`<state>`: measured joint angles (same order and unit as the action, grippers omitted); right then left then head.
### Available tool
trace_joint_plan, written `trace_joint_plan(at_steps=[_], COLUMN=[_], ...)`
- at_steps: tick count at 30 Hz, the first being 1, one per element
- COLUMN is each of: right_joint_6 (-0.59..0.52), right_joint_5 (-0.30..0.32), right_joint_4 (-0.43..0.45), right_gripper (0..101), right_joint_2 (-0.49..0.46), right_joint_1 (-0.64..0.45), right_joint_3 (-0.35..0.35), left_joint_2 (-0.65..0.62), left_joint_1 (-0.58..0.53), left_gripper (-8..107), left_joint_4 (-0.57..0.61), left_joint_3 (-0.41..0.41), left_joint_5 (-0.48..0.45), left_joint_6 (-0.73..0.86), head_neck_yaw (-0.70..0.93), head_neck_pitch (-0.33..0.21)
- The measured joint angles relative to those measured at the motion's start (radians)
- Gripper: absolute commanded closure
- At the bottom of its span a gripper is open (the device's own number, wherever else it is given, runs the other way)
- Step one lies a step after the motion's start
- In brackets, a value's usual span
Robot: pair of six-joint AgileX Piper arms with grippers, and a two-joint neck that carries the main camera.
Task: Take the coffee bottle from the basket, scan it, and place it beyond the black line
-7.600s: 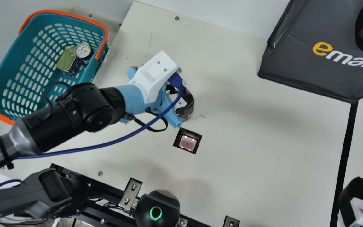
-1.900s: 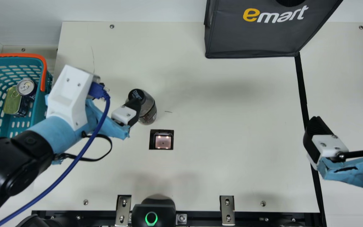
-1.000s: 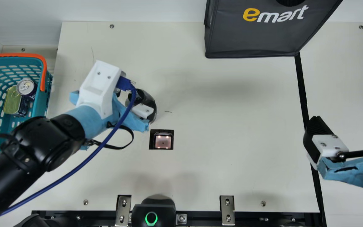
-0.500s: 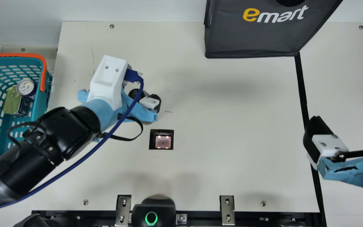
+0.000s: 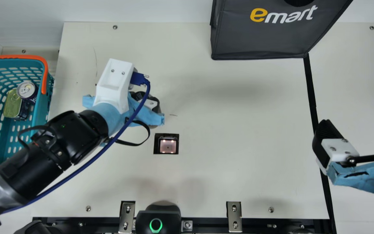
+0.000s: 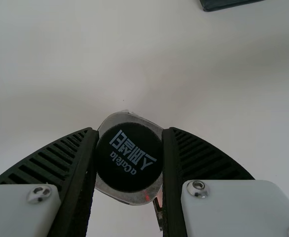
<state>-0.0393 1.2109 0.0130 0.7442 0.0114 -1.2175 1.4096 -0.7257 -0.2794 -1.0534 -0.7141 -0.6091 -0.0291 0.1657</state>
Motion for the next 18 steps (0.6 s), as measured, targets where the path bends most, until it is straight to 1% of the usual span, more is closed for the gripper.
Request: trace_joint_plan(at_steps=[1, 9, 18], right_joint_6=[0.000, 0.000, 0.000], right_joint_5=[0.000, 0.000, 0.000], right_joint_4=[0.000, 0.000, 0.000], right_gripper=[11, 11, 11], right_joint_2=[0.000, 0.000, 0.000], right_joint_1=[0.000, 0.000, 0.000], right_joint_3=[0.000, 0.000, 0.000], left_joint_2=[0.000, -0.022, -0.088], left_joint_1=[0.000, 0.002, 0.002], left_gripper=[89, 89, 89], left_joint_4=[0.002, 0.022, 0.091], left_joint_3=[0.000, 0.010, 0.052], left_joint_5=[0.000, 0.018, 0.048], left_joint_6=[0.000, 0.041, 0.167], head_neck_yaw=[0.002, 0.000, 0.000], head_neck_pitch=[-0.002, -0.002, 0.000])
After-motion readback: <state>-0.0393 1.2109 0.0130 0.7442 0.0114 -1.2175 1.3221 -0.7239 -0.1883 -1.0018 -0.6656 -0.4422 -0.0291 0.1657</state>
